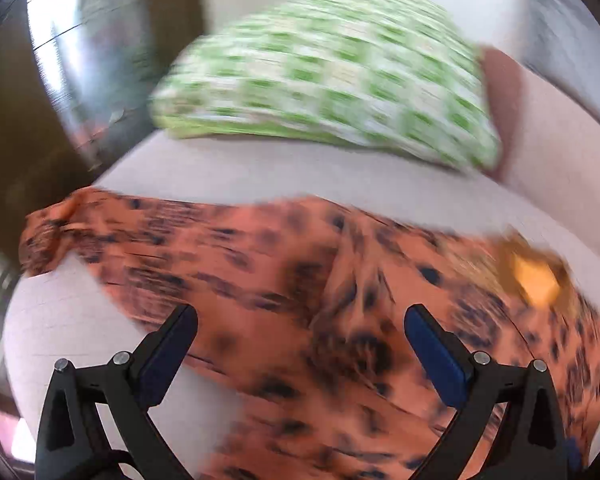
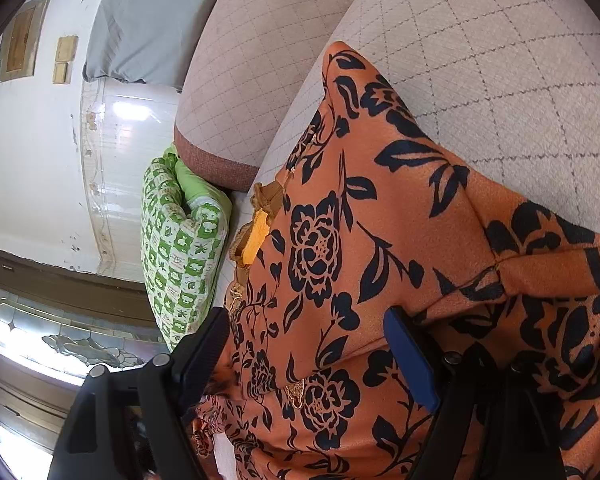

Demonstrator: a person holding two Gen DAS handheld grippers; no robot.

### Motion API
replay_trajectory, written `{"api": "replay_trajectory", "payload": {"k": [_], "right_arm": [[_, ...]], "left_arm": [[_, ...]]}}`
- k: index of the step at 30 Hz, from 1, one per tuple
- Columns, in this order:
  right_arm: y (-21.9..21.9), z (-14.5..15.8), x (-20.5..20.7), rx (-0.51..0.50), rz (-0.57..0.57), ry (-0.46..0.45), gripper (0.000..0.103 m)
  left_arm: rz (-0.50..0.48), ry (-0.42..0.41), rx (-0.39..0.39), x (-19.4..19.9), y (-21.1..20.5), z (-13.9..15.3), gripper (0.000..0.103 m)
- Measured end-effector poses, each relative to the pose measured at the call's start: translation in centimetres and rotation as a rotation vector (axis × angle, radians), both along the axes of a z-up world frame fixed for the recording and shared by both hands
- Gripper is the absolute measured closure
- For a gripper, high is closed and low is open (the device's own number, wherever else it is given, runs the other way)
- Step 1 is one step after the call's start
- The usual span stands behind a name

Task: Fold small clothes
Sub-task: 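Fold the held sleeve across the blouse body with the right gripper, then release, then grasp the other sleeve cuff with the left gripper and lift it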

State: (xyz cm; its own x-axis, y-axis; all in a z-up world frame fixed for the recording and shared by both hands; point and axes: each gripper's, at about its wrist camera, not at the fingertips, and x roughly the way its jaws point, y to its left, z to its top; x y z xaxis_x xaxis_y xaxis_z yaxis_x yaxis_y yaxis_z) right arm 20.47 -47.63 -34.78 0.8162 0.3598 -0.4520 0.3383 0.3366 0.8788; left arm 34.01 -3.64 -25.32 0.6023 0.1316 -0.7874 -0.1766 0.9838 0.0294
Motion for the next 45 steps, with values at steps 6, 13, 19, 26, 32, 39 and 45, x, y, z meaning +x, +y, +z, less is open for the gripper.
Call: {"api": "replay_trajectory", "payload": {"k": [6,13,19,26,32,39,45], "right_arm": [[0.4,0.3,0.2,-0.031,0.000,0.008,0.021],[1.2,0.6,0.5,-0.090,0.024,0.019,0.021],[4.2,2.8,1.4,-0.311,0.095,0.109,0.020],[9.2,6.0,1.1,-0.559,0.122,0.016,0.020],[15.0,7.2,2.7,-0.744,0.212,-0.077,0.023],[15.7,6.1,3.6,-0.720,0.239,-0.067,0.023],[15.5,5.4,3.8,-0.701,0.235,-0.034,0.023]], "left_arm": [[0.220,0.102,-0.091,1.0,9.7,-0.9,0.000],[0.417,0.119,-0.224,-1.1,20.8,-1.8,0.000],[0.496,0.054,-0.349,-3.2,29.4,-2.1,0.001],[0.463,0.007,-0.550,-3.8,34.3,-3.8,0.048],[0.469,-0.012,-0.683,-4.3,36.4,-4.1,0.044],[0.574,-0.060,-0.675,-3.9,38.6,-4.8,0.027],[0.548,-0.055,-0.697,-2.6,37.8,-4.9,0.027]]}}
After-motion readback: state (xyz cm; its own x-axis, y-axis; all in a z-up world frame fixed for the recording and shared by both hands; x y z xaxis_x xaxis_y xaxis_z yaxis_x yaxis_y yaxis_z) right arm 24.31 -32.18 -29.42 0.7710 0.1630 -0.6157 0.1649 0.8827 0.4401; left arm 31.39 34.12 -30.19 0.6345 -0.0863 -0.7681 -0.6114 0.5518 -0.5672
